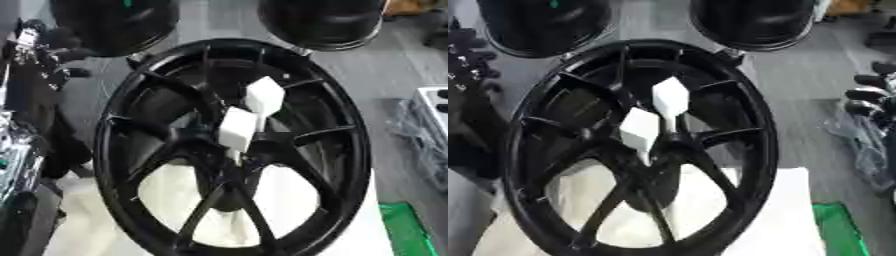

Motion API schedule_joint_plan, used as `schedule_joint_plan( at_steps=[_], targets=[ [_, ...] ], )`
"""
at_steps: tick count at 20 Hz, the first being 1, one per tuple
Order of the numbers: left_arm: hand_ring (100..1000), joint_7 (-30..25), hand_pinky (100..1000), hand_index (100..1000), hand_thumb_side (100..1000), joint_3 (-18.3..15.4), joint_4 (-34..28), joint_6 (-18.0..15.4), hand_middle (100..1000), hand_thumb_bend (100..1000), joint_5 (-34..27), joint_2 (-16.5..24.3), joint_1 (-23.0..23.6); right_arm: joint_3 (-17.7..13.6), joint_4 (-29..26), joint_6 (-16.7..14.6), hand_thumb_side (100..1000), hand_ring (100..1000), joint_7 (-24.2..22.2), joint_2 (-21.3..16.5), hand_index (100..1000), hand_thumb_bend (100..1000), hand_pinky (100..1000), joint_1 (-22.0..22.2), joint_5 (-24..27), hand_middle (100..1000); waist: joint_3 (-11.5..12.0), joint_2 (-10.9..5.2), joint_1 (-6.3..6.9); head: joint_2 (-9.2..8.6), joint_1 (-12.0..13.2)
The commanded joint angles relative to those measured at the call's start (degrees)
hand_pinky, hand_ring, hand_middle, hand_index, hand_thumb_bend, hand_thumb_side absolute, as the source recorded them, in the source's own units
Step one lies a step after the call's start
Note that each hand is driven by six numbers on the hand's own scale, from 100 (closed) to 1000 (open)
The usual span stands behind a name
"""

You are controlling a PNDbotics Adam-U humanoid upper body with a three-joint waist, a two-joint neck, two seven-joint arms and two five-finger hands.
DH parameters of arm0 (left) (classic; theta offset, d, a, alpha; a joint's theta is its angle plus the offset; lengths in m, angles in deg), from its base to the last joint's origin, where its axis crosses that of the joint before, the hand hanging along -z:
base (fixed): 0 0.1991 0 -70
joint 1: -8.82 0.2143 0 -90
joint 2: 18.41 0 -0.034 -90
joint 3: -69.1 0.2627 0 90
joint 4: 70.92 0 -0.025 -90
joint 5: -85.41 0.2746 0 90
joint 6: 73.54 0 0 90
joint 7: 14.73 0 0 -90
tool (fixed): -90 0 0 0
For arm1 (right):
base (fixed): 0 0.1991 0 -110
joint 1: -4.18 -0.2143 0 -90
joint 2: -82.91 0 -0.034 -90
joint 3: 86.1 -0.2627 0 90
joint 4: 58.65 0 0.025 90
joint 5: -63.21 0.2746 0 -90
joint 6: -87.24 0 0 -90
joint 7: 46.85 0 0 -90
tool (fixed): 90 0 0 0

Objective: Pull the pin out of the wheel hub.

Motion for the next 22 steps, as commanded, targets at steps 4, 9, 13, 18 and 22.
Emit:
schedule_joint_plan(
  at_steps=[4,9,13,18,22],
  targets=[
    [683,-0.22,587,733,801,-0.01,-1.39,-0.09,644,100,0.11,1.01,-0.35,-0.62,-0.60,0.00,790,734,-0.02,-0.87,872,100,714,-0.40,-0.12,736,0.04,-0.94,-0.03,-0.61,-0.12],
    [683,0.04,587,732,798,-0.14,-1.59,-0.25,644,100,-0.07,1.29,-0.32,-0.59,-0.39,-0.06,796,760,0.43,-1.14,900,100,721,-1.18,0.51,765,0.27,-0.76,-0.16,-1.14,0.44],
    [684,0.33,587,732,797,-0.31,-1.82,-0.37,644,100,-0.33,1.71,-0.06,-0.43,-0.07,-0.40,791,785,0.44,-2.06,914,100,733,-2.22,1.48,797,0.04,-0.81,-0.35,-1.06,1.33],
    [685,0.45,586,732,798,-0.44,-1.61,-0.30,644,100,-0.16,2.40,0.79,-0.24,-0.12,-1.74,739,788,-0.60,-6.72,913,100,738,-4.97,3.92,800,-0.81,-1.40,-0.86,-0.61,2.24],
    [685,0.45,586,733,796,-0.46,-1.39,-0.30,645,100,0.01,2.82,1.28,0.92,2.54,-1.73,713,797,-1.84,-12.06,910,100,743,-9.17,7.11,803,-1.35,-2.09,-1.25,-0.17,2.65]
  ],
)
